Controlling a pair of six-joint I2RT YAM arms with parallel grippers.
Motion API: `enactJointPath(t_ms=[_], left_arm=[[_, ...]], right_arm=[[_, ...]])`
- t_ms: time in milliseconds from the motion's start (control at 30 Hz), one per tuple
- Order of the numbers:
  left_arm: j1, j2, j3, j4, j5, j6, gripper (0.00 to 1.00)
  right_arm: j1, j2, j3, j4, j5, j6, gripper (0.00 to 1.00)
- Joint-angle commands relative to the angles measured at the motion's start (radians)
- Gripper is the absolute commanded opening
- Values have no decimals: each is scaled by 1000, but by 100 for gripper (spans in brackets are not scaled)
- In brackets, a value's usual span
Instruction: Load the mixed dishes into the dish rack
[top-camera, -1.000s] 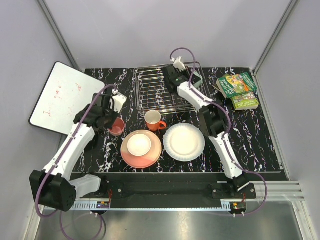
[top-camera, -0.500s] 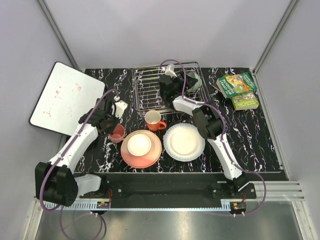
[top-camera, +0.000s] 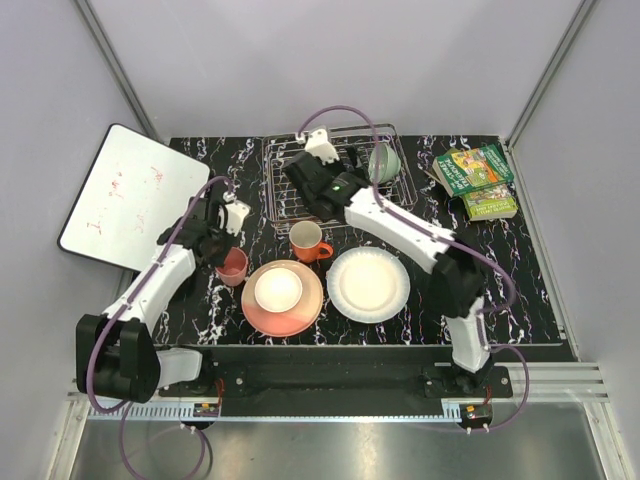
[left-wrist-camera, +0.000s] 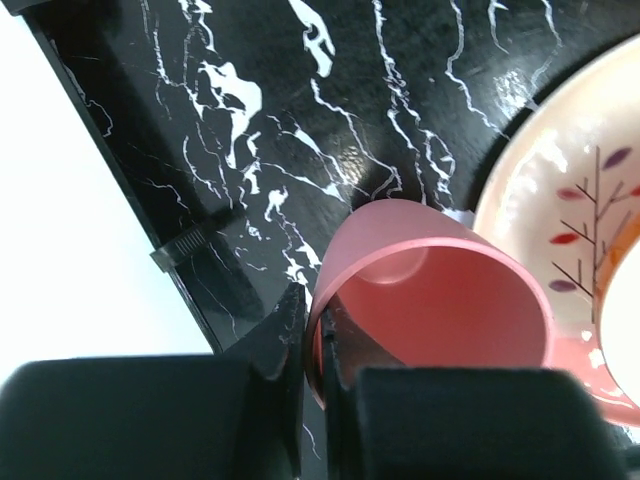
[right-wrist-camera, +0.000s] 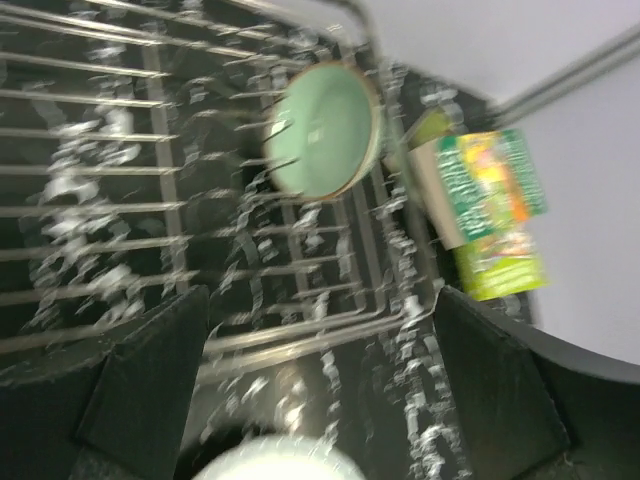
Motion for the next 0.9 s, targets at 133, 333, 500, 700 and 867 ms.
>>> enactJointPath(t_ms=[133, 333, 500, 700, 867], left_arm=[[56, 50, 24, 32, 66, 37, 49], [98, 28, 56, 18, 79, 39, 78], [121, -18, 120, -28, 74, 46, 94], [136, -68, 235, -100, 140, 14, 95], [133, 5, 338, -114, 243, -49, 94]], right_arm=[[-5, -431, -319, -367, -678, 429, 93], [-5, -567, -448, -305, -941, 418, 88], [-3, -580, -531, -178, -1131, 437, 82], [7, -523, -622, -25, -1185, 460, 75], [36, -449, -628, 65, -1220, 443, 73]])
